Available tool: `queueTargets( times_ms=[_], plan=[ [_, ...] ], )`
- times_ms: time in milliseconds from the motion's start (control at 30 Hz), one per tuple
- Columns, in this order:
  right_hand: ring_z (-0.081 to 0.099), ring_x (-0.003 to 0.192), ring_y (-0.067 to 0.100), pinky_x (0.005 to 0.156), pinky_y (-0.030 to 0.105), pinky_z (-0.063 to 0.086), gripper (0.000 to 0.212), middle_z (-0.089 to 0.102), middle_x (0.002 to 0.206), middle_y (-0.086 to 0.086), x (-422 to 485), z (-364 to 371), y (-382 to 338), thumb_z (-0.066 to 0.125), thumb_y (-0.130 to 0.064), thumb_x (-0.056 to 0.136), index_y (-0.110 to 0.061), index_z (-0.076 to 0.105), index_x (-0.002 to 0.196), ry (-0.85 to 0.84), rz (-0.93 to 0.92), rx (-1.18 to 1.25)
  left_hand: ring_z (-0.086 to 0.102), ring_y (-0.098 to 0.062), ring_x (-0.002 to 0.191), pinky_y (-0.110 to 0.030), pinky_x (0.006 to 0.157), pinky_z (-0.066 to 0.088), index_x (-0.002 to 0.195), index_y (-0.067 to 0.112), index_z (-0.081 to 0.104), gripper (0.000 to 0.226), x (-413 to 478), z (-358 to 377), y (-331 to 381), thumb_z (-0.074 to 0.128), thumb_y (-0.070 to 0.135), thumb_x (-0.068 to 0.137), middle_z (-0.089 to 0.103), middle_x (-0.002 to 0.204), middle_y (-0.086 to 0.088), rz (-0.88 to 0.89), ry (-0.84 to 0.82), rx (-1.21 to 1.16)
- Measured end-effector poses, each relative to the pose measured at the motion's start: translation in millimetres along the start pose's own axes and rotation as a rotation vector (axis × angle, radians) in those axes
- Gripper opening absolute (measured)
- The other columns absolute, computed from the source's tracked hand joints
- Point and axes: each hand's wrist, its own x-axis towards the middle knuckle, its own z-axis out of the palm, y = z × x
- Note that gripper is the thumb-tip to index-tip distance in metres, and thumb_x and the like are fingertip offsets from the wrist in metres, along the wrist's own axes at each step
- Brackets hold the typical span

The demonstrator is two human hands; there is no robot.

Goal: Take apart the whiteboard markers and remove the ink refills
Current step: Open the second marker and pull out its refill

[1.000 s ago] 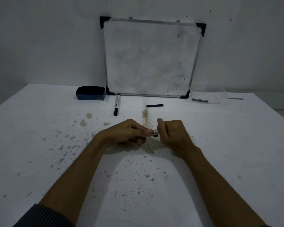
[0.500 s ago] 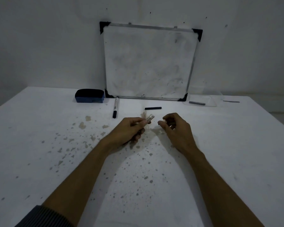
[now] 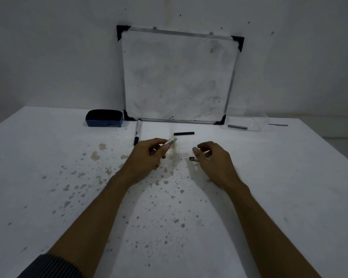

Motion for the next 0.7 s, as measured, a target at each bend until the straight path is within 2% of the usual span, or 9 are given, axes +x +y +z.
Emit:
queueTargets(
  times_ms=[100, 167, 267, 333, 400, 500, 600, 667, 700],
  plan=[
    [0.061, 0.083, -0.003, 0.064, 0.013, 0.049, 0.025, 0.069, 0.111, -0.005, 17, -3, -9, 0.058, -0.038, 0.103, -0.021, 0.069, 0.118, -0.023, 0.030, 0.017, 0.063, -0.009, 0.055, -0.022, 0.054, 0.054, 0.123, 0.030, 0.075, 0.028, 4, 1, -2, 0.065, 0.043, 0.101, 0.075, 0.078, 0.002, -0.029, -0.031, -0.060],
    [0.062, 0.084, -0.006, 0.067, 0.011, 0.045, 0.025, 0.070, 0.106, -0.012, 28, -3, -21, 0.061, -0.041, 0.100, -0.024, 0.071, 0.116, -0.048, 0.026, 0.062, 0.064, -0.013, 0.055, -0.023, 0.053, 0.053, 0.122, 0.028, 0.077, 0.028, 5, 2, -1, 0.065, 0.042, 0.102, 0.075, 0.078, 0.000, -0.035, -0.048, -0.081],
    [0.068, 0.093, -0.009, 0.079, 0.012, 0.048, 0.019, 0.075, 0.098, -0.023, 35, 3, -39, 0.069, -0.053, 0.091, -0.041, 0.074, 0.104, -0.141, 0.029, 0.257, 0.064, -0.015, 0.052, -0.021, 0.046, 0.049, 0.117, 0.025, 0.074, 0.022, 7, 3, 5, 0.062, 0.039, 0.104, 0.076, 0.079, -0.002, -0.050, -0.047, -0.158],
    [0.068, 0.094, -0.013, 0.077, 0.008, 0.049, 0.007, 0.076, 0.093, -0.030, 35, 11, -46, 0.073, -0.052, 0.088, -0.048, 0.074, 0.094, -0.204, 0.012, 0.321, 0.063, -0.012, 0.048, -0.020, 0.042, 0.048, 0.117, 0.025, 0.066, 0.021, 9, 2, 8, 0.064, 0.038, 0.102, 0.078, 0.080, -0.003, -0.080, -0.034, -0.205],
    [0.068, 0.094, -0.014, 0.072, 0.003, 0.050, 0.002, 0.075, 0.092, -0.034, 34, 15, -48, 0.074, -0.048, 0.089, -0.049, 0.074, 0.091, -0.230, -0.010, 0.358, 0.064, -0.011, 0.049, -0.022, 0.042, 0.048, 0.120, 0.024, 0.058, 0.031, 10, 0, 10, 0.067, 0.043, 0.097, 0.080, 0.082, -0.004, -0.102, -0.040, -0.240],
    [0.071, 0.085, -0.005, 0.070, 0.009, 0.051, 0.012, 0.080, 0.098, -0.016, 36, 11, -48, 0.072, -0.040, 0.093, -0.033, 0.080, 0.100, -0.234, 0.040, 0.487, 0.073, -0.021, 0.063, -0.032, 0.052, 0.057, 0.126, 0.019, 0.056, 0.035, 12, -2, 12, 0.064, 0.043, 0.101, 0.082, 0.092, -0.012, -0.111, -0.099, -0.356],
    [0.067, 0.075, 0.008, 0.070, 0.026, 0.051, 0.020, 0.081, 0.099, 0.005, 37, 10, -49, 0.072, -0.026, 0.094, -0.012, 0.080, 0.105, -0.137, 0.263, 0.795, 0.076, -0.028, 0.080, -0.036, 0.066, 0.063, 0.137, 0.010, 0.056, 0.058, 13, -2, 16, 0.059, 0.054, 0.098, 0.079, 0.110, -0.024, -0.201, -0.133, -0.713],
    [0.070, 0.075, 0.013, 0.068, 0.026, 0.055, 0.018, 0.081, 0.095, 0.008, 35, 13, -50, 0.072, -0.020, 0.092, -0.008, 0.079, 0.104, -0.029, 0.410, 0.982, 0.076, -0.028, 0.084, -0.035, 0.070, 0.063, 0.140, 0.009, 0.056, 0.061, 13, -1, 18, 0.061, 0.052, 0.096, 0.076, 0.115, -0.026, -0.208, -0.118, -0.897],
    [0.073, 0.076, 0.014, 0.068, 0.025, 0.057, 0.017, 0.080, 0.092, 0.008, 34, 15, -51, 0.072, -0.017, 0.093, -0.008, 0.078, 0.106, 0.022, 0.450, 1.046, 0.076, -0.028, 0.085, -0.034, 0.072, 0.063, 0.139, 0.011, 0.058, 0.056, 13, 1, 18, 0.063, 0.047, 0.097, 0.077, 0.116, -0.025, -0.183, -0.105, -0.909]
  ],
)
